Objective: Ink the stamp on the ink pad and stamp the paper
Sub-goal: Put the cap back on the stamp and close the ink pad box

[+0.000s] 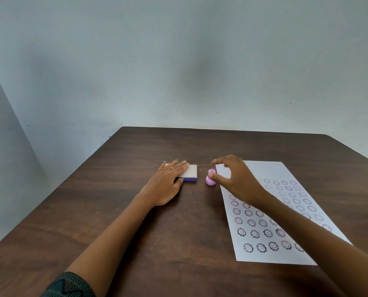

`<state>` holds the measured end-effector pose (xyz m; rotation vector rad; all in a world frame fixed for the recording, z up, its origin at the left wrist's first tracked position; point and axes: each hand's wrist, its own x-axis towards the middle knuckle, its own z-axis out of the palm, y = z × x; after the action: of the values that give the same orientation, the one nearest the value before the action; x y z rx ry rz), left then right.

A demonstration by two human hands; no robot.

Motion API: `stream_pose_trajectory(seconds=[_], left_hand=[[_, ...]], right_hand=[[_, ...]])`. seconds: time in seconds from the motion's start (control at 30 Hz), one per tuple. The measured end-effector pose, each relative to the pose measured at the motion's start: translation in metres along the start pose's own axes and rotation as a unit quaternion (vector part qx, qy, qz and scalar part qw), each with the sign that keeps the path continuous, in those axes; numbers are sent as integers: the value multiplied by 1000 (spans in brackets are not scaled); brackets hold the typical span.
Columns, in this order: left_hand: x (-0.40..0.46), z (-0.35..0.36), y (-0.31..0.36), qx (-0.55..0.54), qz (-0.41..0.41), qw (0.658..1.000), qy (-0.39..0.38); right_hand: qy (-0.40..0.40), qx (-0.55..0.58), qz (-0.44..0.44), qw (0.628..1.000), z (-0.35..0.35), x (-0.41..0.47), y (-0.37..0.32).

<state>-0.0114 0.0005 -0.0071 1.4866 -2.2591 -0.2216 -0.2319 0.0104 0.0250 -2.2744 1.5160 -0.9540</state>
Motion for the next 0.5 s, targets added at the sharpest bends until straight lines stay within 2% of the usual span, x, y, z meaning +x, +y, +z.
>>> stream_pose_trajectory(seconds=[0.1, 0.5], left_hand=[[-1, 0, 2, -1, 0, 1000, 3], [0, 0, 0, 21, -3, 1000, -8]], right_hand=[[0, 14, -24, 1000, 9, -2, -9], [23, 35, 35, 999, 25, 38, -3]])
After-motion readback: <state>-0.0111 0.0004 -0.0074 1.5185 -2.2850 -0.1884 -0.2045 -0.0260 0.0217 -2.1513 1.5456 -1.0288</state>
